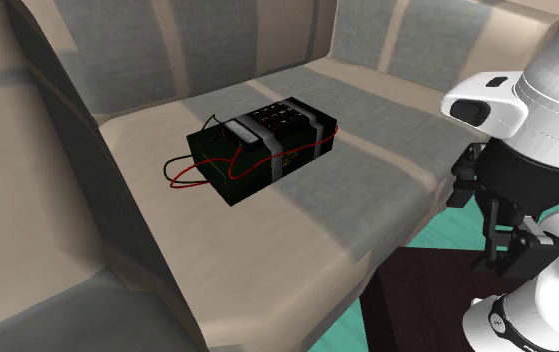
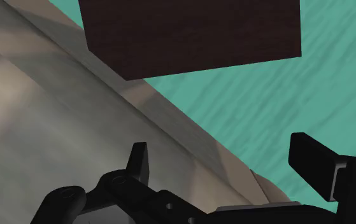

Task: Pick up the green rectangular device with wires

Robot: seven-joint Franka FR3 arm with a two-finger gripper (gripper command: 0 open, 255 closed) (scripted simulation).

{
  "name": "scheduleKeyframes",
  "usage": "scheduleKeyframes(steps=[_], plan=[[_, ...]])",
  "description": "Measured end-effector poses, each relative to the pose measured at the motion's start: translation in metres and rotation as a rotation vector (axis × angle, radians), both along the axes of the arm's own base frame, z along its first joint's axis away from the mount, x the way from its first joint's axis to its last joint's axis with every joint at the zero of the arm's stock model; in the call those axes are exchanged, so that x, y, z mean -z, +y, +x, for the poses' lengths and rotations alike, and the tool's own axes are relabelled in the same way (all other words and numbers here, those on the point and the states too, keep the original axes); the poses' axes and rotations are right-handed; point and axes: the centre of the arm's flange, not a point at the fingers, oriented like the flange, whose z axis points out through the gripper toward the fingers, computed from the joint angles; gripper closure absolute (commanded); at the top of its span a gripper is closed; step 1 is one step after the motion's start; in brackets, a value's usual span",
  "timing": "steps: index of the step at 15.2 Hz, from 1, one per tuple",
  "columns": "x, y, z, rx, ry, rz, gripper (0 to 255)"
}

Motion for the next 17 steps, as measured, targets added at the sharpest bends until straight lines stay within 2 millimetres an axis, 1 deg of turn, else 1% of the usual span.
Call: scheduleKeyframes(steps=[1,2,5,7,8,9,10,12,13,15,17], plan=[[0.0,0.0,0.0,0.0,0.0,0.0,0],[-0.001,-0.002,0.006,-0.011,-0.004,-0.001,0],[-0.003,-0.019,0.028,-0.072,-0.028,-0.009,0],[-0.003,-0.034,0.046,-0.119,-0.047,-0.016,0],[-0.004,-0.036,0.058,-0.143,-0.057,-0.019,0],[-0.006,-0.04,0.064,-0.167,-0.067,-0.022,0],[-0.009,-0.04,0.076,-0.192,-0.076,-0.025,0],[-0.012,-0.051,0.099,-0.241,-0.095,-0.032,0],[-0.012,-0.054,0.106,-0.265,-0.105,-0.035,0],[-0.018,-0.063,0.125,-0.314,-0.124,-0.042,0],[-0.018,-0.074,0.149,-0.362,-0.143,-0.049,0]])
